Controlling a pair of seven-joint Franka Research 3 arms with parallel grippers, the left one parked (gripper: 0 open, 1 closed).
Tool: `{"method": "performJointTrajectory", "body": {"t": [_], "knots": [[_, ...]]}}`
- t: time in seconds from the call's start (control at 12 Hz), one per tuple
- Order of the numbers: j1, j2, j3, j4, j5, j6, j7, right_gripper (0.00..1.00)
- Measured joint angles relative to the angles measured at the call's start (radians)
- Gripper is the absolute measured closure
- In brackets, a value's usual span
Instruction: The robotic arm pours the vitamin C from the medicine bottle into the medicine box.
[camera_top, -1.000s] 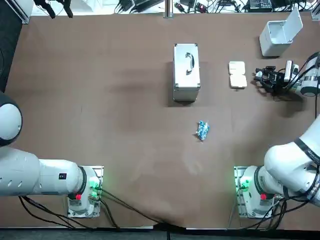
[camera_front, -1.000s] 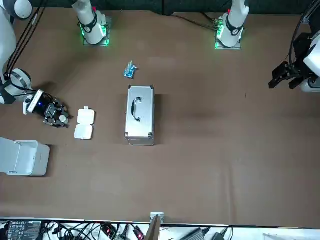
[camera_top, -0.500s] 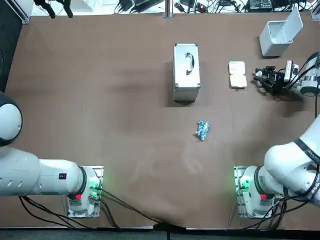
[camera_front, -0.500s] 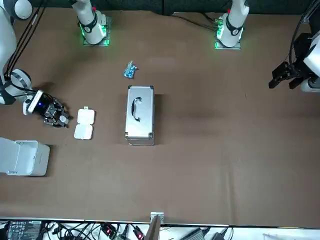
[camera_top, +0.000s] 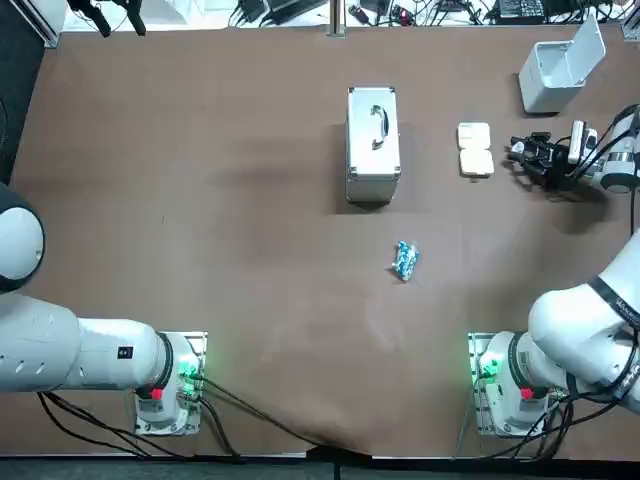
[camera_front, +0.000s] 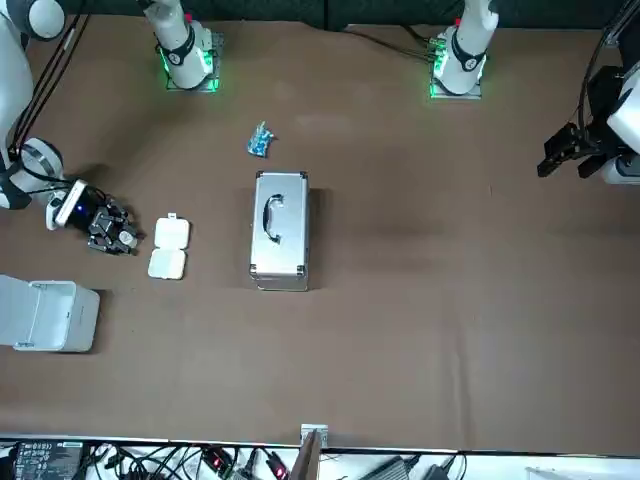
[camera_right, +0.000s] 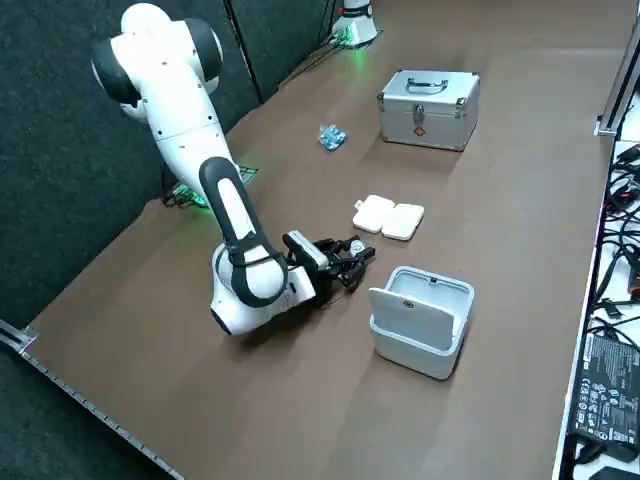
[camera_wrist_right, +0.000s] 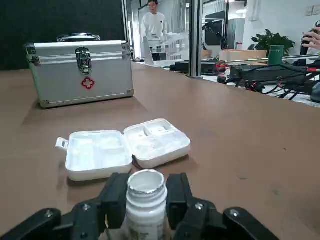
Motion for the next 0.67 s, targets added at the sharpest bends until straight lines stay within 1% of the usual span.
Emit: {"method": "performJointTrajectory", "body": {"t": [0.33,0.58,0.67], "knots": [[0.005,-0.004,0.000,0.014,-0.001,-0.001,0.017,0.57],[0.024,-0.044,-0.002,0.025,-0.018,-0.002,0.041,0.57],[0.038,-0.060,-0.009,0.027,-0.022,-0.001,0.047,0.57]]}}
